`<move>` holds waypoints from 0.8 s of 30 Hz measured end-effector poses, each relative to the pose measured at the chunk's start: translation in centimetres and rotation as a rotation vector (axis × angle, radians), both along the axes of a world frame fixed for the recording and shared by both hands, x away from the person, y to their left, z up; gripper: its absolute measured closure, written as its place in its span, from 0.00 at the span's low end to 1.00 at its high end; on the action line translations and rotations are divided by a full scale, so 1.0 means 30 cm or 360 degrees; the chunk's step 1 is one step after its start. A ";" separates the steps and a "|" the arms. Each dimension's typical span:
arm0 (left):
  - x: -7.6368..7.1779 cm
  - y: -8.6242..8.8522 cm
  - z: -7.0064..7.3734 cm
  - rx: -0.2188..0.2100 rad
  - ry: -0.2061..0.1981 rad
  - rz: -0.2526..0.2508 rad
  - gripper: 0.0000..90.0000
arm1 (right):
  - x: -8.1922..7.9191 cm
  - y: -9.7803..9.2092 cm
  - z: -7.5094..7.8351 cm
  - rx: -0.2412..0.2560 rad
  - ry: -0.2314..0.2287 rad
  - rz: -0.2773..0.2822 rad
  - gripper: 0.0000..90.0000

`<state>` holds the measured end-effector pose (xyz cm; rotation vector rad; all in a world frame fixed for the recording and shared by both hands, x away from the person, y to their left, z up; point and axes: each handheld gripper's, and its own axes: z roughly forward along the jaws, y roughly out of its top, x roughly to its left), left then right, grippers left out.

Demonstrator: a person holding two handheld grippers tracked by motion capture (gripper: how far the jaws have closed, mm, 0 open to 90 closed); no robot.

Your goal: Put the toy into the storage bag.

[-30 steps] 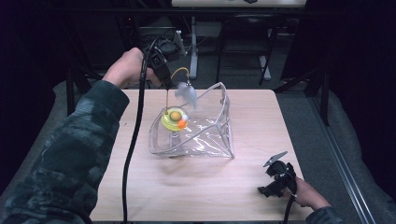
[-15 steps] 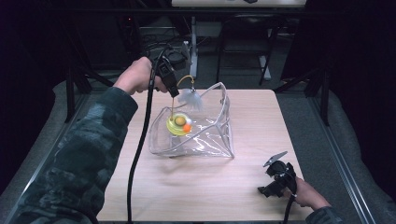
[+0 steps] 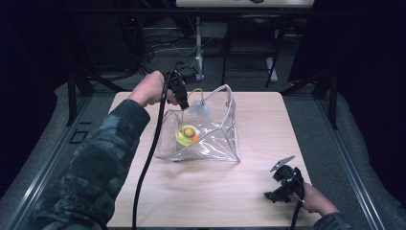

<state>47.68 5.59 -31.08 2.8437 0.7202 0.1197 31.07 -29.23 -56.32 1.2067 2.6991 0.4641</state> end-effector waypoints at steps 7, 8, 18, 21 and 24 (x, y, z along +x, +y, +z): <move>0.003 -0.007 -0.036 -0.0008 0.0001 0.0012 0.98 | 0.000 0.001 0.000 -0.0003 0.0004 -0.0002 0.00; 0.004 -0.007 -0.041 -0.0019 0.0002 0.0022 0.98 | 0.000 0.000 0.000 -0.0004 0.0003 -0.0002 0.00; 0.017 -0.008 -0.106 -0.0029 0.0031 0.0047 0.98 | -0.001 0.000 0.000 -0.0004 0.0005 0.0002 0.00; 0.022 -0.008 -0.119 -0.0026 0.0047 0.0047 0.98 | -0.001 0.000 0.000 -0.0004 0.0005 0.0003 0.00; 0.030 -0.004 -0.140 -0.0039 0.0055 0.0071 0.98 | -0.001 0.000 0.000 -0.0004 0.0004 0.0004 0.00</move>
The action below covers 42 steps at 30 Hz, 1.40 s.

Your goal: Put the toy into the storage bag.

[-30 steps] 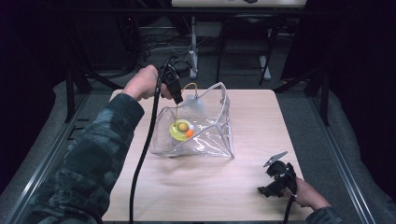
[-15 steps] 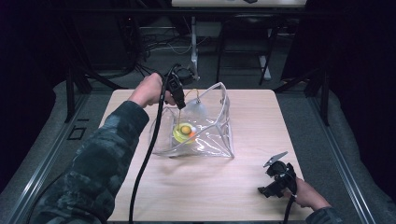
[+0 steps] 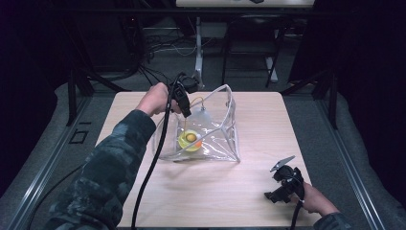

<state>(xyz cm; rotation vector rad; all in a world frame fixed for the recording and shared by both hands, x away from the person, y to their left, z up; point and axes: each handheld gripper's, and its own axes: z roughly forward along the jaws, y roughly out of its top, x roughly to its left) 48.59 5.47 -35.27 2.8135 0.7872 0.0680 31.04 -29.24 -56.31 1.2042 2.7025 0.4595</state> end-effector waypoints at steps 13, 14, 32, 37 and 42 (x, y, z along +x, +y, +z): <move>0.005 0.004 -0.051 0.0015 0.0009 0.0021 0.97 | 0.000 0.000 0.000 0.0000 0.0000 0.0000 0.00; 0.006 0.007 -0.057 0.0006 0.0017 0.0032 0.97 | -0.002 0.001 -0.002 0.0006 -0.0009 -0.0010 0.00; -0.007 0.064 -0.013 -0.0075 -0.0087 0.0180 0.48 | -0.002 0.001 -0.001 -0.0002 -0.0005 -0.0006 0.00; -0.031 0.100 0.026 -0.0115 -0.0122 0.0212 0.29 | -0.002 0.001 -0.001 -0.0002 -0.0006 -0.0006 0.00; -0.046 0.154 0.059 -0.0142 -0.0161 0.0274 0.15 | -0.002 0.001 -0.001 -0.0003 -0.0005 -0.0007 0.00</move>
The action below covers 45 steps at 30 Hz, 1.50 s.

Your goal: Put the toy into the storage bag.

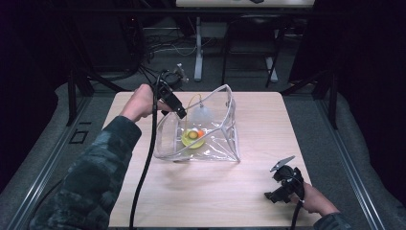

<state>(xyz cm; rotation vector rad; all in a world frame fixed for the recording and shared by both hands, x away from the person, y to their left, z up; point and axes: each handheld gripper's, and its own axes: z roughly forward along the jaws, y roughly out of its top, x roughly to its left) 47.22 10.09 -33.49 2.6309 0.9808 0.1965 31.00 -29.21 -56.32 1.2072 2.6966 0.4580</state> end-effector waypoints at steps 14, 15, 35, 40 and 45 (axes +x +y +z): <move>-0.014 0.177 0.027 -0.0060 -0.0063 0.0201 0.00 | 0.000 0.000 0.000 0.0000 0.0000 -0.0001 0.00; -0.016 0.206 0.025 -0.0059 -0.0061 0.0224 0.00 | 0.000 0.000 0.000 0.0000 0.0000 -0.0001 0.00; -0.032 0.456 -0.102 -0.0076 0.0036 0.0467 0.00 | 0.000 0.001 0.000 -0.0001 0.0002 -0.0001 0.00; -0.032 0.517 -0.162 -0.0070 0.0100 0.0552 0.00 | -0.001 0.001 0.000 0.0000 0.0001 -0.0003 0.00; -0.044 0.583 -0.240 -0.0074 0.0149 0.0652 0.00 | -0.001 0.001 0.000 0.0000 0.0000 -0.0004 0.00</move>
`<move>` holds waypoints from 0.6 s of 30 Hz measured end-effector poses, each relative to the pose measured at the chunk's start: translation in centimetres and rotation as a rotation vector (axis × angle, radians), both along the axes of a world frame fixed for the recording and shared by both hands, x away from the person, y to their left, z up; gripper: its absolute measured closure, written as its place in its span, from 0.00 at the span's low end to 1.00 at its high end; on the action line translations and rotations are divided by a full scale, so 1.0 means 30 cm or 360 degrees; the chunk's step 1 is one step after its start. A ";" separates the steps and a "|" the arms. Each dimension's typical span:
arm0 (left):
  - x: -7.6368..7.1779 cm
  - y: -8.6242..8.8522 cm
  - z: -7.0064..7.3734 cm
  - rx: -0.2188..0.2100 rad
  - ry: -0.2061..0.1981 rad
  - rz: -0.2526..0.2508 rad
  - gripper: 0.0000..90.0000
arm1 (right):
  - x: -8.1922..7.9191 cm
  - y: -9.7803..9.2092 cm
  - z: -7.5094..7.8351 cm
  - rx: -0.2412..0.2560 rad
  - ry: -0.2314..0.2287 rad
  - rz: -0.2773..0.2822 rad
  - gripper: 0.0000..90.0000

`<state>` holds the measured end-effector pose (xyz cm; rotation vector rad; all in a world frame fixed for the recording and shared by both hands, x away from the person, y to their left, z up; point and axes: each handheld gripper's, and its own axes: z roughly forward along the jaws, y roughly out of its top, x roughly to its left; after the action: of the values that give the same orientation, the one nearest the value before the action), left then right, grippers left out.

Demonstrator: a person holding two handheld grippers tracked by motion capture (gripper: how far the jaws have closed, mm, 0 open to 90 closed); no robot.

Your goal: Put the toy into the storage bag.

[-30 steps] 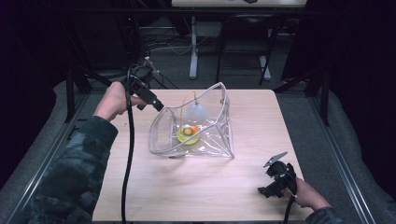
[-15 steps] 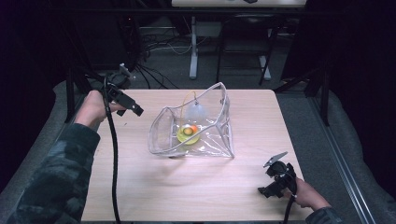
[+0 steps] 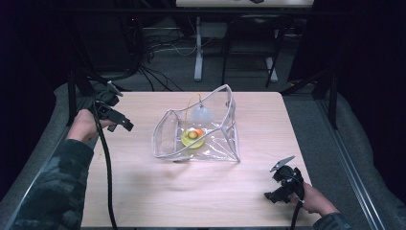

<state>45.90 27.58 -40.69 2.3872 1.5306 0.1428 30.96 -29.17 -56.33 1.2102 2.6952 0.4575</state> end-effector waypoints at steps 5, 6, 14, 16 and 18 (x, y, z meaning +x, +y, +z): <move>-0.026 0.038 -0.074 0.0004 0.0036 0.0069 0.00 | 0.000 0.000 0.000 0.0000 0.0000 0.0000 0.00; -0.026 0.038 -0.074 0.0004 0.0036 0.0069 0.00 | 0.000 0.000 0.000 0.0000 0.0000 0.0000 0.00; -0.078 0.072 -0.212 0.0025 0.0038 0.0154 0.00 | 0.000 0.001 0.000 0.0001 0.0001 -0.0001 0.00; -0.098 0.082 -0.256 -0.0005 0.0046 0.0185 0.00 | -0.001 0.001 0.000 0.0002 0.0000 -0.0005 0.00; -0.113 0.089 -0.275 -0.0053 0.0025 0.0208 0.00 | -0.001 0.001 -0.001 0.0003 -0.0003 -0.0004 0.00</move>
<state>42.51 30.25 -48.95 2.2682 1.6829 0.1262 30.93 -29.14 -56.34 1.2129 2.6920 0.4609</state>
